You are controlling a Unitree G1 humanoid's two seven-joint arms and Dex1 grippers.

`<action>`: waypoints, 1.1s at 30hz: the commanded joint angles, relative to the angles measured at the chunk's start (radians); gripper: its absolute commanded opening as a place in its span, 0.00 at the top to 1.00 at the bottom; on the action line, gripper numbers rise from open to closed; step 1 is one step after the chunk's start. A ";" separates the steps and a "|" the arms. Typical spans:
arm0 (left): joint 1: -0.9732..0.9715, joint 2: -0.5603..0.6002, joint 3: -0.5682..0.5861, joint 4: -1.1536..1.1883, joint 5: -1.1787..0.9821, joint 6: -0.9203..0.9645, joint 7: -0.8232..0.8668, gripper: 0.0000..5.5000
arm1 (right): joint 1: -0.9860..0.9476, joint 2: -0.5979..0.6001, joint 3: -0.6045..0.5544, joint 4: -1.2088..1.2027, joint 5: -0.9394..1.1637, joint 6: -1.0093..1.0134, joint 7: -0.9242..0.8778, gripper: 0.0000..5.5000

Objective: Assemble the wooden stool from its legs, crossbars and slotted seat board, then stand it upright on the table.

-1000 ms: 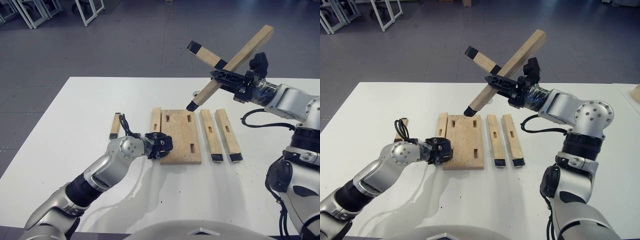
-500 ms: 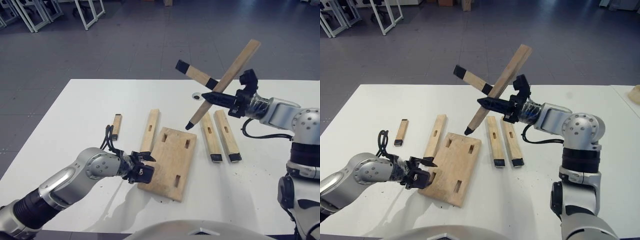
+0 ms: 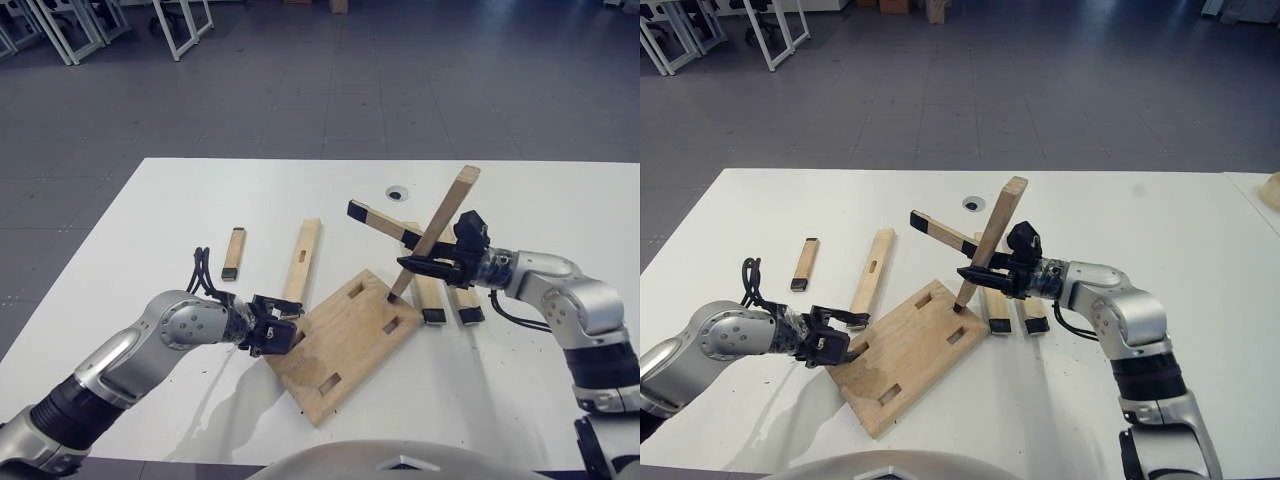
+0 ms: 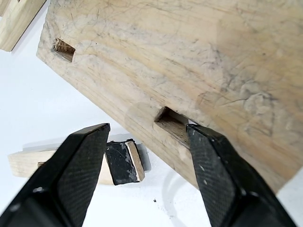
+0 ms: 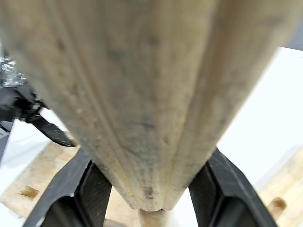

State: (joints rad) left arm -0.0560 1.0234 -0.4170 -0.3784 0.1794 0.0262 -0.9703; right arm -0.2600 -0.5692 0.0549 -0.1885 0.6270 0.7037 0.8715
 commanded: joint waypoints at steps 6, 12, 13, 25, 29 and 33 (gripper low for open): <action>0.128 -0.034 0.000 -0.043 0.068 0.133 0.022 0.45 | 0.176 0.016 -0.151 -0.362 0.181 0.157 -0.203 0.63; 0.136 -0.039 0.018 -0.051 0.080 0.154 0.023 0.45 | 0.301 0.008 -0.132 -0.389 0.168 0.147 -0.235 0.63; 0.135 -0.041 0.019 -0.049 0.082 0.154 0.023 0.45 | 0.314 0.007 -0.124 -0.383 0.159 0.139 -0.234 0.63; 0.126 -0.054 0.023 -0.033 0.104 0.146 0.023 0.45 | 0.318 -0.011 0.017 -0.204 -0.056 -0.067 -0.191 0.63; 0.100 -0.080 0.050 -0.018 0.101 0.190 0.048 0.45 | 0.332 -0.021 0.147 -0.219 -0.193 -0.160 -0.195 0.63; -0.009 -0.201 0.110 -0.049 0.034 0.365 0.080 0.45 | 0.273 0.028 0.243 -0.122 -0.267 -0.192 -0.205 0.63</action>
State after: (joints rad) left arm -0.0151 0.8781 -0.3323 -0.4334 0.2264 0.2921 -0.9236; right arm 0.0015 -0.5480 0.2157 -0.4175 0.4196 0.4568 0.6505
